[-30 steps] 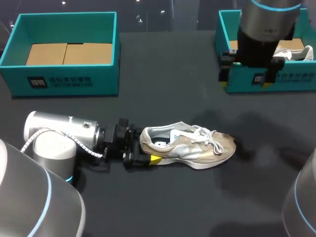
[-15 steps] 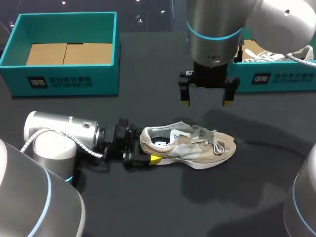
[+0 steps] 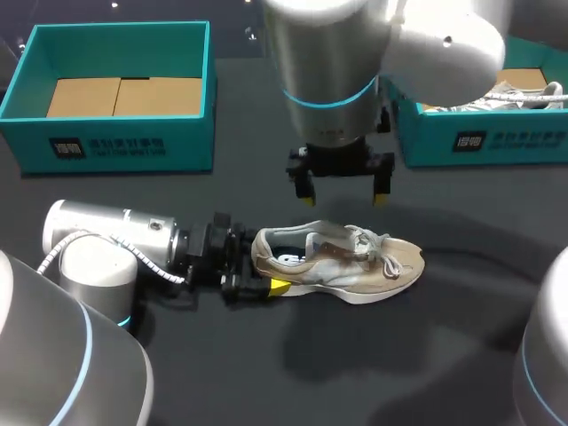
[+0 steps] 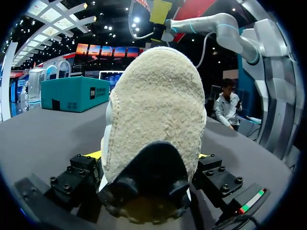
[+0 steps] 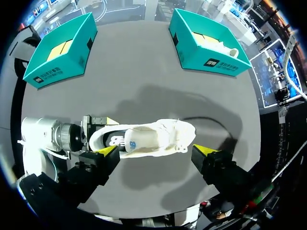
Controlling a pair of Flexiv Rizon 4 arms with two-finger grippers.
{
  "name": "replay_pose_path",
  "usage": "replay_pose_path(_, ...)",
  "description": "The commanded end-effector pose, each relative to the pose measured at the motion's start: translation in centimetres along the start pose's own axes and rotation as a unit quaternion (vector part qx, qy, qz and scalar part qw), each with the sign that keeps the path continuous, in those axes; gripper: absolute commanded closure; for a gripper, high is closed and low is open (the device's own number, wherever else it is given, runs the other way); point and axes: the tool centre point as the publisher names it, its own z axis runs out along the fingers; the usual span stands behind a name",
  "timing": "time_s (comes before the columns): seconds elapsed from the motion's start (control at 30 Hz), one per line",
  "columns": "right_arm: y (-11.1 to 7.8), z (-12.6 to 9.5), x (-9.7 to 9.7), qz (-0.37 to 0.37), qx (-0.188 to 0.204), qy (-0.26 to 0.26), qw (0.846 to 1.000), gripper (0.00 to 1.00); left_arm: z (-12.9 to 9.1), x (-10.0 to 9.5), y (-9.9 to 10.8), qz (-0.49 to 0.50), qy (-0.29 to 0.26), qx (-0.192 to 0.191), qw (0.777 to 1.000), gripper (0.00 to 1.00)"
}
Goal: Take the shoe out of the shoebox, open the shoe tongue, remove and reinsert the insole, then place the shoe into the shoebox
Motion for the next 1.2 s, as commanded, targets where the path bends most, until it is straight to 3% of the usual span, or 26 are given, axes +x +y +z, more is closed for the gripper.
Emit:
replay_pose_path(0.03, -0.1, 1.4, 4.3, 0.005, 0.013, -0.081, 0.997, 0.0, 0.0, -0.1, 0.2, 0.0, -0.001, 0.0, 1.0, 1.0)
replay_pose_path(0.37, -1.3, 4.0, 5.1, 0.027, 0.044, -0.109, 0.993, 0.0, 0.0, -0.1, 0.2, 0.0, -0.001, 0.0, 1.0, 1.0)
replay_pose_path(0.8, -2.8, 7.0, 5.7, 0.046, 0.039, -0.136, 0.989, 0.0, 0.0, -0.1, 0.2, 0.0, -0.001, 0.0, 1.0, 1.0)
replay_pose_path(1.2, -2.6, 9.4, 4.7, 0.072, 0.026, -0.157, 0.985, 0.0, 0.0, -0.1, 0.2, 0.0, -0.001, 0.0, 1.0, 1.0)
